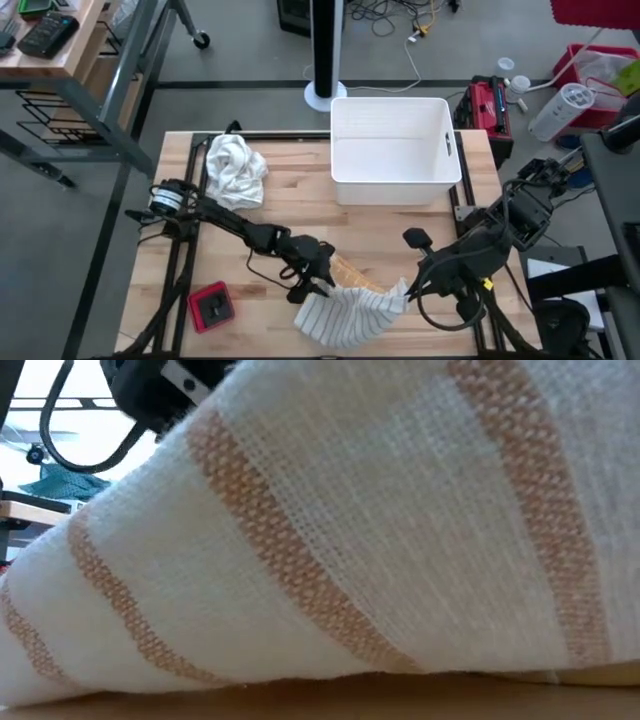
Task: Fold towel
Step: Fold the white kitchen towel
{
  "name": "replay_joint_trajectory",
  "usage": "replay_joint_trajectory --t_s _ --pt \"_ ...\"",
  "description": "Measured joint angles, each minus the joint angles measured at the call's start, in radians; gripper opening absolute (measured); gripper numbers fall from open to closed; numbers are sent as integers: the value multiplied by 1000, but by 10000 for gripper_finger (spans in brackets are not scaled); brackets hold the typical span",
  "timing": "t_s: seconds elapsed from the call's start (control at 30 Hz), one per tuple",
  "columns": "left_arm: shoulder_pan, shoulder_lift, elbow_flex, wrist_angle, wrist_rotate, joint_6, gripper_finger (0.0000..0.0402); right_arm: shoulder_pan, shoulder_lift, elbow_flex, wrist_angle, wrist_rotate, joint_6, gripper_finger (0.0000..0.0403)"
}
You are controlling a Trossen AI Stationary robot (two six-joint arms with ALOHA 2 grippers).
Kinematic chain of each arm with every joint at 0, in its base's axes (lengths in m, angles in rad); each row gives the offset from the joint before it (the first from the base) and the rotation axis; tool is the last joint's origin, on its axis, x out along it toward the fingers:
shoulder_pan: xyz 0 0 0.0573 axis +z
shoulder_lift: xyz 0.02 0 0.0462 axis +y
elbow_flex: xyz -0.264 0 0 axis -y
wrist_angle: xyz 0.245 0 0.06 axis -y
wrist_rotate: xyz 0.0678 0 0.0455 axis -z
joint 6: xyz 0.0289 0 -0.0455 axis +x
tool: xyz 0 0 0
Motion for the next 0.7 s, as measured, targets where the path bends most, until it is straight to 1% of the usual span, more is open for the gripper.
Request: replay_joint_trajectory --t_s 0.13,0.2,0.23,0.3,0.33,0.37,0.43,0.53,0.6,0.7 --pt "-15 3 1 -3 5 13 151 0 0 0 0 15 1 0" --pt "-13 3 1 -37 -29 11 133 0 0 0 -1 24 8 0" --pt "-13 3 1 -61 -58 12 118 0 0 0 -1 24 10 0" --pt "-16 3 1 -99 -114 15 69 2 0 0 -1 26 15 0" --pt "-19 4 0 -108 -121 19 38 3 0 0 -3 27 19 0" --pt "-23 4 0 -111 -120 23 20 4 0 0 -4 27 23 0" --pt "-30 -8 -1 -124 -123 15 11 5 0 0 -13 26 41 0" --pt "-35 -60 -1 -196 -124 -7 3 8 0 0 -91 34 95 0" --pt "-39 -119 -1 -275 -127 -35 2 18 -2 0 -163 76 142 0" --pt "-60 -239 0 -403 -150 -72 1 39 -4 0 -272 181 244 0"
